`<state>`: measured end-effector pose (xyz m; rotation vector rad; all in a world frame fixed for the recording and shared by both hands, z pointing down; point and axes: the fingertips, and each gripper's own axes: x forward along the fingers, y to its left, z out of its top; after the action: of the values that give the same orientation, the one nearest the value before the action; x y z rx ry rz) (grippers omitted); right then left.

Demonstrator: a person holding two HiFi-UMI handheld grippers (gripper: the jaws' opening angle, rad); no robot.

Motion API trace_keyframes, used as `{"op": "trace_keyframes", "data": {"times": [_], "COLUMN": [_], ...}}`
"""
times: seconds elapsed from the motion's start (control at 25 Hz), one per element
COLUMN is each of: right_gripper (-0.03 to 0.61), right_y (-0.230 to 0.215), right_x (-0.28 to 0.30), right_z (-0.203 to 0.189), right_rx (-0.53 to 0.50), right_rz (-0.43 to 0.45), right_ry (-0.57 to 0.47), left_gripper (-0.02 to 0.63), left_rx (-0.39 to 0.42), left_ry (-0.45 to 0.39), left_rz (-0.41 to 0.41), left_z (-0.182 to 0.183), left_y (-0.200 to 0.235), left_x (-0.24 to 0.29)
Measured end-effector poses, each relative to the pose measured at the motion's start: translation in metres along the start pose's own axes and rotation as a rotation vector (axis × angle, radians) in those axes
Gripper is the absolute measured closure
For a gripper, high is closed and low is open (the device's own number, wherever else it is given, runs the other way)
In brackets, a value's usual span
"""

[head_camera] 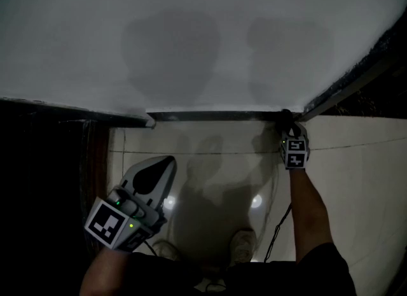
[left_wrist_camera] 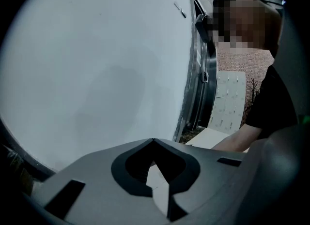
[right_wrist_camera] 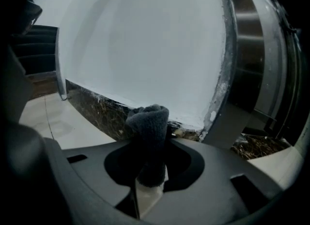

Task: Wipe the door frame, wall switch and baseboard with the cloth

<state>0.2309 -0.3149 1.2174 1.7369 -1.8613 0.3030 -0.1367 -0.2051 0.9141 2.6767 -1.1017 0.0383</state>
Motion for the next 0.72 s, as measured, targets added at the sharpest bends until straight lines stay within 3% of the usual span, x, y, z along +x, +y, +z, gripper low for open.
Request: {"op": "trace_keyframes", "data": {"times": [0.44,0.72], "right_gripper": [0.488,0.488], "right_y": [-0.034,-0.033], "right_x": [-0.009,-0.017], "right_z": [-0.008,-0.010], "right_rx": [0.193,0.197], "right_rz": [-0.139,-0.209], "right_ry": [0.016,0.048], "left_gripper": [0.623,0.623], "left_rx": [0.015,0.002], "left_ry": [-0.002,-0.023], "left_rz": [0.016,0.054], "left_z": [0.002,0.009], "left_y": [0.005,0.019], "left_x": [-0.006,-0.020]}}
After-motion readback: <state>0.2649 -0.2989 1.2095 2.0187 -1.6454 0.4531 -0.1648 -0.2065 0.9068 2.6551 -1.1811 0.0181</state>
